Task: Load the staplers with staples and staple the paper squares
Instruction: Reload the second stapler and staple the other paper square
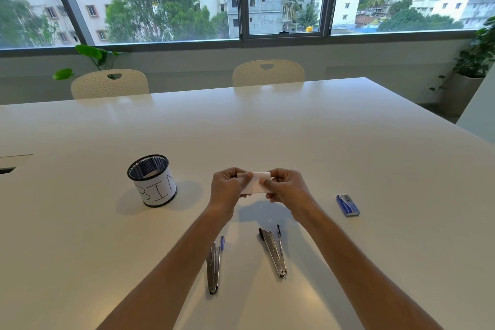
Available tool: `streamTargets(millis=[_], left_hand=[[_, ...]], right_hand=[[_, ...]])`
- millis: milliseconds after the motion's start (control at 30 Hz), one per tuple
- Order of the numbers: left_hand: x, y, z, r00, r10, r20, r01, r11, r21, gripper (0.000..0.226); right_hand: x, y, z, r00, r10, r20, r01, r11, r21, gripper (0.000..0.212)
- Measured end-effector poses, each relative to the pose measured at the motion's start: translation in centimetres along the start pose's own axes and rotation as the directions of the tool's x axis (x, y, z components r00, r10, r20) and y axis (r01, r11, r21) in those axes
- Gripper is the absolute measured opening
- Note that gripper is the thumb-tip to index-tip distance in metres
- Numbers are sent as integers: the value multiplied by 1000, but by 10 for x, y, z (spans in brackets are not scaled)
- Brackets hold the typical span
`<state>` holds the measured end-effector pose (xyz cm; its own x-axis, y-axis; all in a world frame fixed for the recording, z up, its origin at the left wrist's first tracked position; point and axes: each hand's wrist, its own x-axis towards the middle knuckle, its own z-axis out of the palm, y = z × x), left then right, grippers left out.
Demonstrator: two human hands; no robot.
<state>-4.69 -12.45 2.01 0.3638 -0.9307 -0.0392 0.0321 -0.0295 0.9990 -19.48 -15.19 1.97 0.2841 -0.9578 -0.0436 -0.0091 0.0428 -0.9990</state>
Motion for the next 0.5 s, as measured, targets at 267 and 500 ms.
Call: streamTargets(millis=[267, 500], left_hand=[[-4, 5, 0, 999, 42, -8, -42, 998, 36, 17], [-6, 3, -4, 997, 81, -16, -78, 989, 127, 22]], right_hand=[[2, -2, 15, 995, -5, -98, 4, 1000, -10, 16], [4, -4, 18, 995, 26, -92, -23, 999, 38, 15]])
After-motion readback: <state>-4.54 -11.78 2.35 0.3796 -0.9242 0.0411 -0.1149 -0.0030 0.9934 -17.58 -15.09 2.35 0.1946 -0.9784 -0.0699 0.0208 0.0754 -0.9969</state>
